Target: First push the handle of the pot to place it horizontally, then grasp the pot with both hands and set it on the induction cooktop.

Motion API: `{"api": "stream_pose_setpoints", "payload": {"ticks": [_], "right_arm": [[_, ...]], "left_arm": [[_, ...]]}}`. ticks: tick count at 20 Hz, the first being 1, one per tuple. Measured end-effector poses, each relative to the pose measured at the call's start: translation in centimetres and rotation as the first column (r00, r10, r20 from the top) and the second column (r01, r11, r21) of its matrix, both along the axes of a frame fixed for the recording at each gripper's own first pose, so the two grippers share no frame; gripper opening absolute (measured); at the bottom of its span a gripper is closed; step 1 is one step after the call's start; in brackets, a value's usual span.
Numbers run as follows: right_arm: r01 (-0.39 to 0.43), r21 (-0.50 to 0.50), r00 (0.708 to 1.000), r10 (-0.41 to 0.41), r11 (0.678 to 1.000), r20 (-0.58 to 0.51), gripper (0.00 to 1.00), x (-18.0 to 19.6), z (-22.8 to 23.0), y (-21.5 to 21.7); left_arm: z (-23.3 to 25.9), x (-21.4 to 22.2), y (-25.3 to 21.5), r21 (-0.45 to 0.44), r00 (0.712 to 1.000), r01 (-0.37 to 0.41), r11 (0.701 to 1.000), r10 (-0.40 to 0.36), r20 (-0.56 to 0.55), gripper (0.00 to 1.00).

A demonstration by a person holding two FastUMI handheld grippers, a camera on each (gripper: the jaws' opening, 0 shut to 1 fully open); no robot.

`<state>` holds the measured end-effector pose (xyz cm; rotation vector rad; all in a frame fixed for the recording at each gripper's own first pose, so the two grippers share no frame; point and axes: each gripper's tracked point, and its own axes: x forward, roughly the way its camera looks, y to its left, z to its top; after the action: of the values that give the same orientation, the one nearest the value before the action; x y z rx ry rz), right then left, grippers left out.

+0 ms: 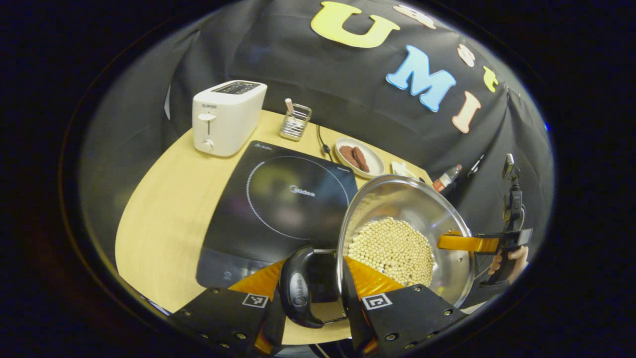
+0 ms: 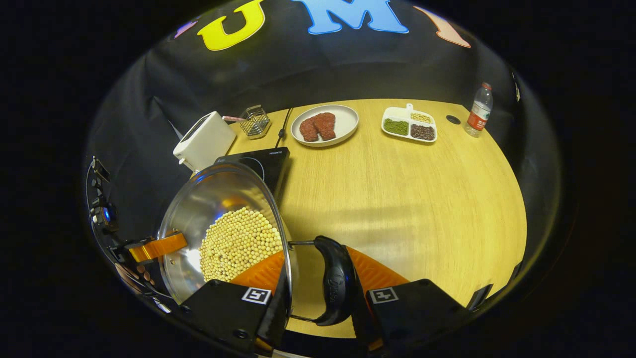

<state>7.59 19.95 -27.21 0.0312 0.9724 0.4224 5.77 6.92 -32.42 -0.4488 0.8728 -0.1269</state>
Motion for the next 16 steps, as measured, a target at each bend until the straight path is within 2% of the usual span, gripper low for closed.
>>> {"api": "stream_pose_setpoints", "payload": {"ticks": [1, 4, 7, 9, 11, 12, 16], "right_arm": [[-0.004, 0.003, 1.0, 0.004, 1.0, -0.001, 0.54, 0.3, -0.2, 0.9], [-0.012, 0.016, 1.0, 0.013, 1.0, -0.013, 0.57, 1.4, -0.6, 3.5], [-0.019, 0.026, 1.0, 0.019, 0.999, -0.012, 0.54, 3.0, -0.9, 5.9], [-0.017, 0.029, 1.0, 0.018, 0.999, -0.006, 0.57, 3.9, -0.8, 7.1], [-0.009, 0.035, 1.0, 0.008, 0.999, 0.002, 0.54, 5.1, -0.8, 8.3], [-0.005, 0.038, 1.0, 0.005, 0.999, 0.006, 0.54, 5.8, -0.8, 8.9], [0.007, 0.047, 1.0, -0.008, 0.999, 0.011, 0.53, 8.5, -1.3, 11.0]], "left_arm": [[-0.1, 0.5, 1.0, 0.007, 1.0, -0.004, 1.0, 0.004, 0.004, 0.49], [-0.6, 2.0, 3.1, 0.018, 1.0, -0.016, 1.0, 0.016, 0.006, 0.56], [-1.3, 3.8, 5.3, 0.027, 1.0, -0.022, 0.999, 0.022, 0.003, 0.53], [-2.0, 5.4, 6.6, 0.029, 0.999, -0.036, 0.999, 0.036, 0.004, 0.53], [-2.5, 7.1, 7.8, 0.029, 0.999, -0.046, 0.999, 0.045, 0.013, 0.56], [-2.5, 7.7, 8.3, 0.029, 0.999, -0.049, 0.998, 0.048, 0.017, 0.53], [-3.8, 11.0, 10.0, 0.036, 0.999, -0.04, 0.999, 0.038, 0.032, 0.53]]}}
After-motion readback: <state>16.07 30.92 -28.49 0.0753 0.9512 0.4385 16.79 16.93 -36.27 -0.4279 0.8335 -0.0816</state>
